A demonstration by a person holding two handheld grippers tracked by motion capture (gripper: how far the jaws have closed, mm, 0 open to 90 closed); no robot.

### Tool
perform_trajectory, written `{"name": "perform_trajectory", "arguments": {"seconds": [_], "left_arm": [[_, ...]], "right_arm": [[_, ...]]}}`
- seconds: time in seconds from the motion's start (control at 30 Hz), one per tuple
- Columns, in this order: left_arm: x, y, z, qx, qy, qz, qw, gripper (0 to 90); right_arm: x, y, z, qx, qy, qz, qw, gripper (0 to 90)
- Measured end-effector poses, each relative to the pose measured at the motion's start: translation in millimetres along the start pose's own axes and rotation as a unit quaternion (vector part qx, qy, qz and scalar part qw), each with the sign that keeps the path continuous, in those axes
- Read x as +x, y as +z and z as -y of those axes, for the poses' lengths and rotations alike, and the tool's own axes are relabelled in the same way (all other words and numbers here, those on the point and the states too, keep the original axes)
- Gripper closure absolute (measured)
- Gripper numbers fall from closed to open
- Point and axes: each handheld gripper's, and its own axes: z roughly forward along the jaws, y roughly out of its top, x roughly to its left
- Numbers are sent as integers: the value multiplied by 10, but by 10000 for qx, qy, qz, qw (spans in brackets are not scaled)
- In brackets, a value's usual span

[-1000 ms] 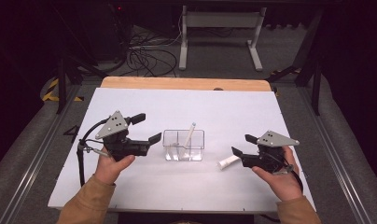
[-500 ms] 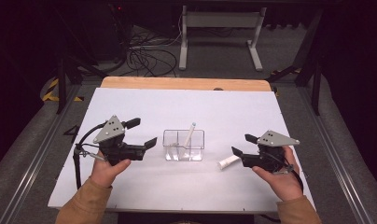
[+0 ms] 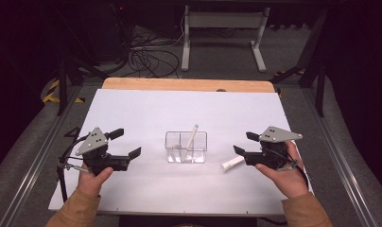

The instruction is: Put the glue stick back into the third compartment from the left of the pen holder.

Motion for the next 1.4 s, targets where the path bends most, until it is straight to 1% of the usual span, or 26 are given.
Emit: {"name": "perform_trajectory", "arguments": {"seconds": [0.17, 0.27, 0.37, 0.43, 0.5, 0.67, 0.7, 0.87, 0.93, 1.0, 1.13, 1.17, 1.27, 1.37, 1.4], "left_arm": [[3, -27, 57, 88, 112, -61, 9999, 86], [8, -36, 85, 137, 95, -80, 9998, 82], [28, -48, 107, 158, 43, -52, 9999, 81], [40, -62, 123, 144, -28, -10, 9999, 81], [52, -78, 137, 129, -25, 23, 9999, 81], [48, -118, 171, 48, 50, 25, 10000, 81], [46, -124, 175, 39, 63, 9, 10000, 81], [38, -141, 195, 70, 66, -17, 10000, 81], [38, -149, 206, 87, 109, -35, 9999, 81], [28, -157, 220, 91, 86, -51, 9999, 81], [19, -186, 239, 15, 68, -14, 10000, 81], [9, -196, 245, -4, 40, -6, 10000, 81], [-2, -217, 257, -35, 71, -31, 10000, 81], [-4, -216, 269, -11, 92, -56, 9999, 81], [-9, -213, 274, -4, 65, -51, 10000, 81]], "right_arm": [[-7, 42, -33, 73, -58, -51, 9999, 323], [-14, 42, -59, 89, -75, -56, 9999, 323], [-13, 35, -90, 84, -85, -69, 9999, 324], [-8, 31, -114, 110, -136, -87, 9998, 324], [-8, 32, -133, 140, -184, -131, 9996, 323], [-43, 54, -169, 280, -218, -274, 9990, 323], [-43, 57, -174, 317, -191, -303, 9989, 323], [-55, 66, -195, 361, -253, -357, 9984, 323], [-53, 69, -208, 379, -267, -371, 9982, 323], [-54, 78, -224, 420, -359, -378, 9978, 323], [-70, 102, -262, 559, -599, -401, 9958, 318], [-73, 111, -268, 575, -569, -415, 9959, 318], [-104, 132, -282, 674, -651, -454, 9946, 318], [-118, 148, -300, 749, -602, -540, 9939, 318], [-120, 153, -304, 763, -605, -564, 9936, 318]]}}
